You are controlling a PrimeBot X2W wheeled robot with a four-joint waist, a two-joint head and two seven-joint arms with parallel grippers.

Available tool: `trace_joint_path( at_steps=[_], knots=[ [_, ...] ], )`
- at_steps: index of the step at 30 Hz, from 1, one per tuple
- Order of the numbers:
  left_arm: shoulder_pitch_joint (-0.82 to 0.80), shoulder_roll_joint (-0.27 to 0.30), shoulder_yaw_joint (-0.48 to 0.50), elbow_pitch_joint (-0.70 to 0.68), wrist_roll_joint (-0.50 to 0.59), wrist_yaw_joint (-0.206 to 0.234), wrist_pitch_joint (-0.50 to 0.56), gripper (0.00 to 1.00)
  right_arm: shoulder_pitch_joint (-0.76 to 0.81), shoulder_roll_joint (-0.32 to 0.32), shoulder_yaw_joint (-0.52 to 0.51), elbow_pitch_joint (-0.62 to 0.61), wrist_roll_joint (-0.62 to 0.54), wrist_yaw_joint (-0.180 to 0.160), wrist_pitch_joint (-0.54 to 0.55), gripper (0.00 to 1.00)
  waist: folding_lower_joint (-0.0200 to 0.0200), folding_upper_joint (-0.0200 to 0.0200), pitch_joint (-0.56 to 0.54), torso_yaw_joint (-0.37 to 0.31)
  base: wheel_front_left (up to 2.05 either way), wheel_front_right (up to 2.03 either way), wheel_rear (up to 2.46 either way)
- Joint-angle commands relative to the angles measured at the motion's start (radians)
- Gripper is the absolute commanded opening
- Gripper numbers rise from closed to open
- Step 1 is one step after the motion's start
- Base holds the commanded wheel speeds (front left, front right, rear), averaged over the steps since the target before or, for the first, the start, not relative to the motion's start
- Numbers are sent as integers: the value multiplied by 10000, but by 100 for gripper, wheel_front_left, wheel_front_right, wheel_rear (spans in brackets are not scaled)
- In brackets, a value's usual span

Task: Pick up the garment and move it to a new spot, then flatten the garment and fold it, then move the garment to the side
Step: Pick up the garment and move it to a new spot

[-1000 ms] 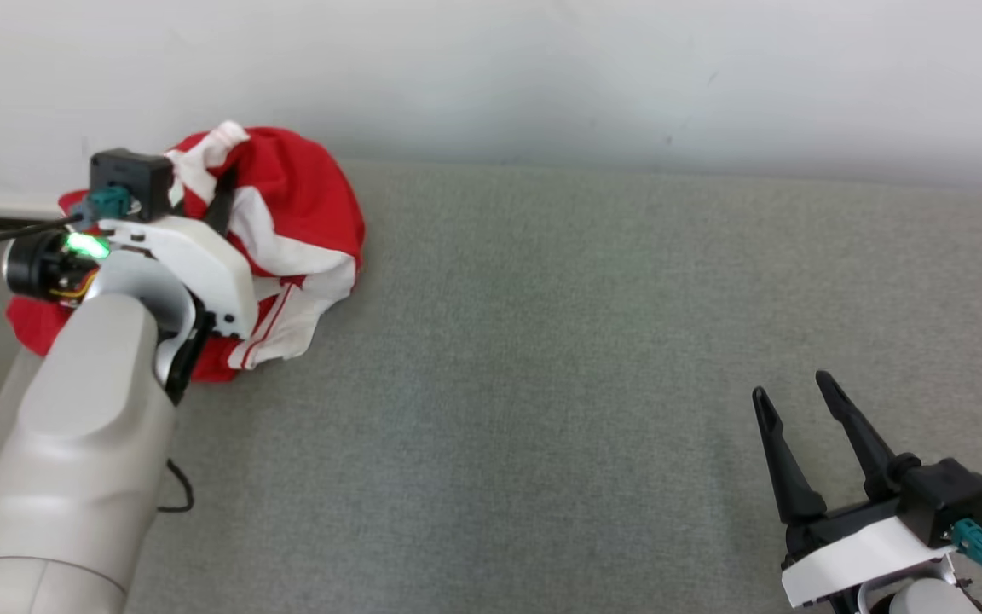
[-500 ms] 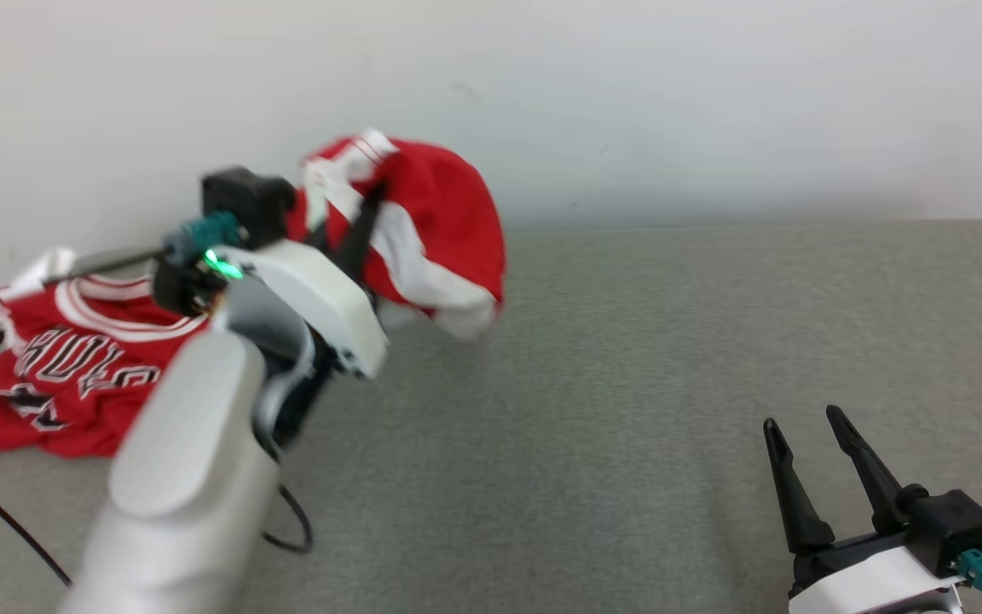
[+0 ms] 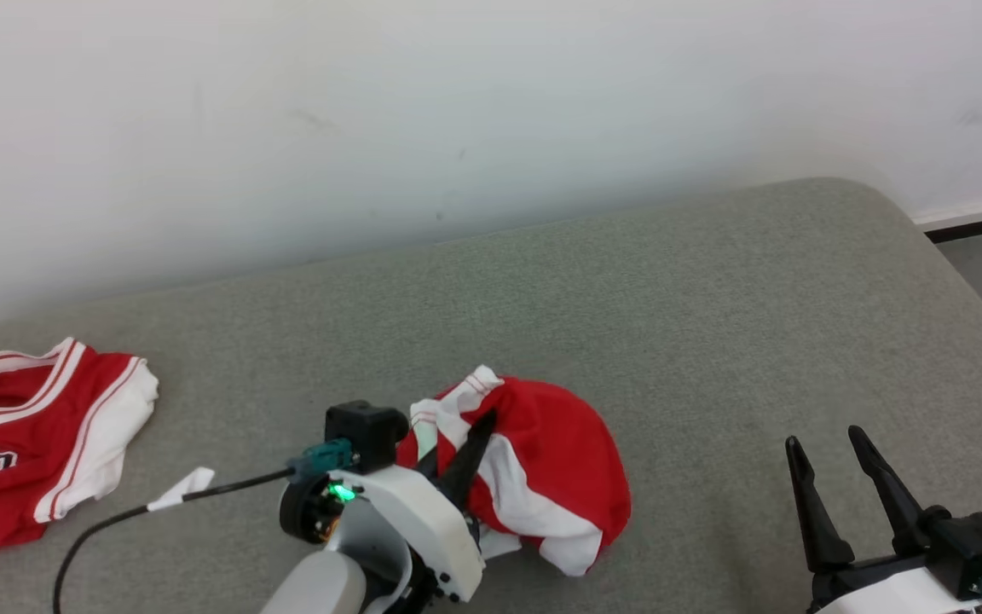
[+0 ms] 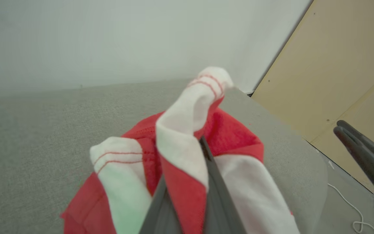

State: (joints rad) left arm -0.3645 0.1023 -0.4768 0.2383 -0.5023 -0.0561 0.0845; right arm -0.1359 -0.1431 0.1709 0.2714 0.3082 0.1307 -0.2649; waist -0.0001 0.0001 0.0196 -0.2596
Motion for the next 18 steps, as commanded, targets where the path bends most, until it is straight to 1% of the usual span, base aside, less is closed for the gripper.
trace_joint_path(
  at_steps=[1, 5, 6, 8, 11, 12, 14, 15, 16, 18],
  knots=[
    [198, -18, 12, 317, 23, 134, -247, 0, 194, -42, -140, -22, -13, 1, 8, 100, 1, -1, 55, -200, 0, 0, 0],
    [170, 2, -47, 1355, 457, 370, -845, 0, 342, 39, -271, -36, -23, 1, 8, 100, 1, -1, 136, -313, 0, 0, 0],
    [170, 2, -47, 1355, 457, 370, -845, 0, 342, 39, -271, -36, -23, 1, 8, 100, 1, -1, 136, -313, 0, 0, 0],
    [67, -8, -41, 2058, 509, 461, -1220, 0, 363, 84, -291, -24, -33, 1, 8, 100, 1, -1, 190, -350, 0, 0, 0],
    [-208, 58, -111, 3203, 934, 585, -1970, 0, 323, 165, -260, 57, -69, 1, 8, 100, 1, -1, 265, -393, 0, 0, 0],
    [-288, 49, -128, 3552, 1048, 649, -2254, 5, 304, 194, -241, 90, -79, 1, 8, 100, 1, -1, 280, -401, 0, 0, 0],
    [-433, -14, -118, 4214, 1097, 725, -2783, 38, 287, 232, -207, 159, -83, 1, 8, 100, 1, -1, 299, -394, 0, 0, 0],
    [-530, -43, -120, 4465, 1192, 764, -2981, 71, 289, 248, -201, 198, -84, 1, 8, 100, 1, -1, 298, -377, 0, 0, 0],
    [-615, -57, -137, 4683, 1263, 785, -3150, 100, 296, 263, -202, 229, -93, 1, 8, 100, 1, -1, 297, -355, 0, 0, 0],
    [-698, -102, -66, 4995, 1307, 848, -3357, 100, 339, 279, -241, 268, -103, 1, 8, 100, 1, -1, 291, -273, 0, 0, 0]
  ],
)
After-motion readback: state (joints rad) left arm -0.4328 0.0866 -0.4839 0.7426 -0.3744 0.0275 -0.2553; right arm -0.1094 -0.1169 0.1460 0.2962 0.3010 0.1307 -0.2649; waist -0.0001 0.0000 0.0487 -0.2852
